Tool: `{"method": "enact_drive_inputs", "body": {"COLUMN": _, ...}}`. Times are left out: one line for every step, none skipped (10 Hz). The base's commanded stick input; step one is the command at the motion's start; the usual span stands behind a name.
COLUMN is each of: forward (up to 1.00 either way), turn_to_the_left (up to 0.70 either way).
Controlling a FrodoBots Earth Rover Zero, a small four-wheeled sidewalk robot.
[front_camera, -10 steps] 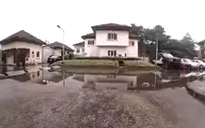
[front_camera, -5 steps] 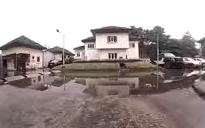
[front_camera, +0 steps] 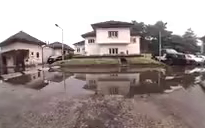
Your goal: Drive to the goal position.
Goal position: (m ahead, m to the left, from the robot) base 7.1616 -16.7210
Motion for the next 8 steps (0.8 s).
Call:
{"method": "enact_drive_inputs", "body": {"forward": 0.5, "turn_to_the_left": 0.0}}
{"method": "enact_drive_inputs", "body": {"forward": 0.5, "turn_to_the_left": -0.17}}
{"method": "enact_drive_inputs", "body": {"forward": 0.5, "turn_to_the_left": -0.37}}
{"method": "enact_drive_inputs", "body": {"forward": 0.5, "turn_to_the_left": -0.41}}
{"method": "enact_drive_inputs", "body": {"forward": 0.5, "turn_to_the_left": -0.46}}
{"method": "enact_drive_inputs", "body": {"forward": 0.5, "turn_to_the_left": -0.5}}
{"method": "enact_drive_inputs", "body": {"forward": 0.5, "turn_to_the_left": -0.17}}
{"method": "enact_drive_inputs", "body": {"forward": 0.5, "turn_to_the_left": 0.0}}
